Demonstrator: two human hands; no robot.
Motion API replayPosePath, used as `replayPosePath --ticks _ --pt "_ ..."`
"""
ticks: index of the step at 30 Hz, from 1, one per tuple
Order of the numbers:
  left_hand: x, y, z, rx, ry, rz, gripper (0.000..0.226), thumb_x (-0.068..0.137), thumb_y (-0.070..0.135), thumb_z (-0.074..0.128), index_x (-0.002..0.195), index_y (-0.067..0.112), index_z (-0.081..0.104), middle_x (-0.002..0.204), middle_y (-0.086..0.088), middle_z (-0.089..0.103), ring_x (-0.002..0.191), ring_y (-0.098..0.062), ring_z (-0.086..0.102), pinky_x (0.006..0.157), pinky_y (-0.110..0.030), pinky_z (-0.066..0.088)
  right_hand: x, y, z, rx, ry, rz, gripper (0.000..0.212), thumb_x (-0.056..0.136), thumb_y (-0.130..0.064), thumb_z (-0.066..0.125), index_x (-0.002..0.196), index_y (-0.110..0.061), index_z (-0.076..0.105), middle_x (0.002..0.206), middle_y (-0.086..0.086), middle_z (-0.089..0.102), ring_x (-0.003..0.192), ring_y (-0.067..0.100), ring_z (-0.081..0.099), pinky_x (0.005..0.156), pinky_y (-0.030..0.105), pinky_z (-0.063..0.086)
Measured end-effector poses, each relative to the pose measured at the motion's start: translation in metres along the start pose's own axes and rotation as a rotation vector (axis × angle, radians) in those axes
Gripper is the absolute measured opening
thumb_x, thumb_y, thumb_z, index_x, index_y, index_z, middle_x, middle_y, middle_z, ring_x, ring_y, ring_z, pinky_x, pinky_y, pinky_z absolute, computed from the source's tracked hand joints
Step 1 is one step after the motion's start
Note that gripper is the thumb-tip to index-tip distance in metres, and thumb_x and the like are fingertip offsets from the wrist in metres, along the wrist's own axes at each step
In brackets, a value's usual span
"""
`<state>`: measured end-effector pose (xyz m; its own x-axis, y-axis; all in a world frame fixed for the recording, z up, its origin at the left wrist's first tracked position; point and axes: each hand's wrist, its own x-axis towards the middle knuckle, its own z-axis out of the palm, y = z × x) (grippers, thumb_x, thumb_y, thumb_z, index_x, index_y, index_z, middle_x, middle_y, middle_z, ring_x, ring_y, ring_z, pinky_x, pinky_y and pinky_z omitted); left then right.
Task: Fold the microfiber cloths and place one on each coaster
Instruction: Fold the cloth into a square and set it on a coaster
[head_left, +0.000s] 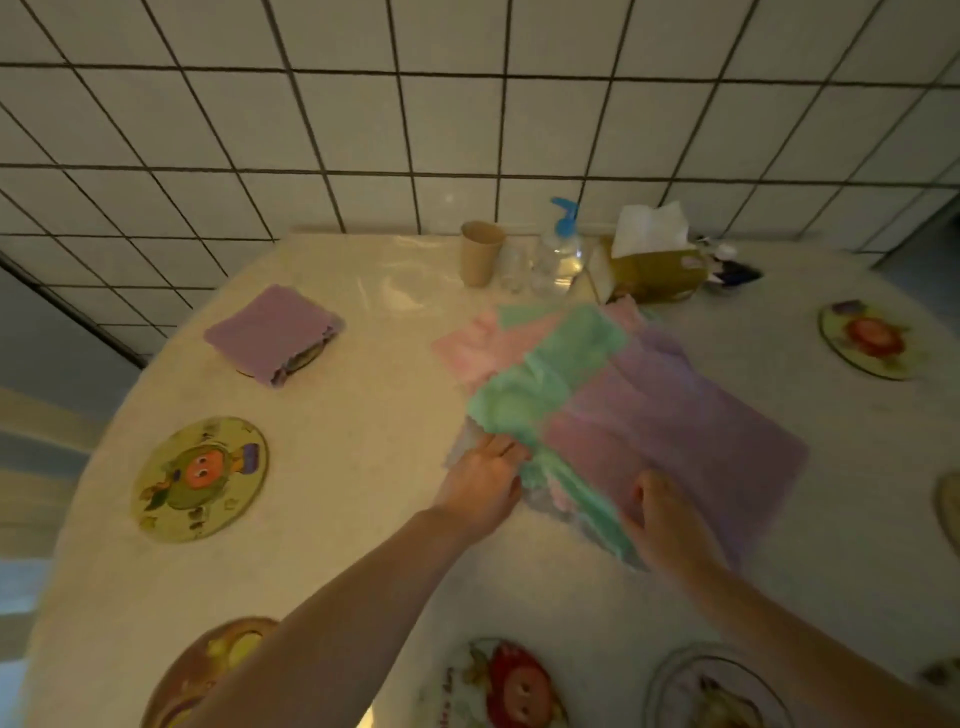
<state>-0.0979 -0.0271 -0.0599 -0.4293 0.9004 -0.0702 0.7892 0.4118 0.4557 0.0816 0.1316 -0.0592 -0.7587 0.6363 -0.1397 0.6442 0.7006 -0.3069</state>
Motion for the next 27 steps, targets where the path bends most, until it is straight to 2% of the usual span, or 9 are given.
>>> replayPosePath --ticks 3,6,9,12,15,17,21,24,27 --pt "0.016 0.048 0.021 0.036 0.031 0.098 0.042 0.076 0.022 0.038 0.106 0.011 0.065 0.103 -0.008 0.064 0.095 -0.031 0.060 0.076 -0.034 0.055 -0.028 0.037 0.000 -0.108 -0.124 -0.033 0.041 0.058 -0.028 0.086 0.079 -0.010 0.055 0.082 0.011 0.057 0.074 0.033 0.059 0.056 0.036 0.044" --pt "0.028 0.075 0.042 0.135 0.048 0.208 0.040 0.077 0.027 0.039 0.102 0.015 0.068 0.099 -0.001 0.065 0.092 -0.025 0.063 0.073 -0.030 0.055 -0.040 0.069 0.005 -0.099 -0.168 -0.096 0.043 0.047 -0.023 0.090 0.066 -0.014 0.053 0.069 0.006 0.054 0.063 0.030 0.056 0.049 0.034 0.045" --pt "0.035 0.090 0.051 0.217 -0.035 0.198 0.043 0.086 0.036 0.044 0.120 0.018 0.063 0.117 0.000 0.063 0.108 -0.026 0.059 0.088 -0.032 0.050 -0.037 0.085 0.002 -0.082 -0.129 -0.189 0.034 0.055 -0.017 0.087 0.063 -0.018 0.054 0.067 0.000 0.055 0.061 0.024 0.057 0.046 0.029 0.040" --pt "0.045 0.100 0.051 0.324 -0.261 0.091 0.064 0.087 0.052 0.053 0.142 0.024 0.037 0.145 0.002 0.039 0.135 -0.026 0.034 0.110 -0.038 0.028 -0.026 0.085 -0.022 -0.002 -0.077 -0.075 0.006 0.084 -0.018 0.061 0.088 -0.013 0.060 0.085 0.006 0.065 0.080 0.028 0.062 0.060 0.035 0.044" --pt "0.056 0.111 0.046 0.352 -0.268 0.000 0.067 0.086 0.056 0.052 0.144 0.029 0.032 0.150 0.003 0.032 0.137 -0.027 0.030 0.109 -0.042 0.028 -0.006 0.085 -0.046 0.143 0.075 -0.054 0.018 0.090 -0.015 0.045 0.099 -0.009 0.059 0.091 0.012 0.068 0.084 0.031 0.064 0.067 0.035 0.046" --pt "0.065 0.114 0.042 0.296 -0.208 -0.107 0.053 0.091 0.044 0.050 0.140 0.027 0.040 0.145 0.000 0.037 0.131 -0.029 0.035 0.102 -0.042 0.034 0.004 0.078 -0.069 0.247 0.151 -0.148 0.021 0.086 -0.013 0.043 0.093 -0.006 0.062 0.086 0.013 0.068 0.079 0.030 0.064 0.067 0.033 0.047" --pt "0.087 0.094 0.025 0.100 0.060 -0.308 0.030 0.090 0.011 0.049 0.114 0.018 0.065 0.123 -0.005 0.052 0.115 -0.028 0.047 0.089 -0.039 0.047 0.030 0.060 -0.123 0.278 0.223 -0.297 0.008 0.086 -0.003 0.054 0.091 -0.005 0.060 0.086 0.007 0.061 0.077 0.022 0.056 0.065 0.028 0.040" --pt "0.103 0.085 -0.009 -0.257 0.287 -0.457 0.018 0.089 0.003 0.051 0.094 0.005 0.069 0.102 -0.014 0.063 0.097 -0.031 0.060 0.075 -0.028 0.041 0.053 0.041 -0.155 0.260 0.334 -0.361 0.011 0.086 -0.005 0.050 0.093 -0.006 0.058 0.088 -0.001 0.051 0.083 0.018 0.049 0.068 0.028 0.038" --pt "0.099 0.078 -0.060 -0.397 0.486 -0.445 0.020 0.088 0.002 0.050 0.095 0.008 0.068 0.094 -0.011 0.068 0.089 -0.027 0.061 0.074 -0.032 0.045 0.067 0.015 -0.176 0.346 0.364 -0.379 0.012 0.089 -0.010 0.048 0.097 -0.010 0.056 0.093 -0.003 0.051 0.086 0.013 0.049 0.070 0.027 0.041"
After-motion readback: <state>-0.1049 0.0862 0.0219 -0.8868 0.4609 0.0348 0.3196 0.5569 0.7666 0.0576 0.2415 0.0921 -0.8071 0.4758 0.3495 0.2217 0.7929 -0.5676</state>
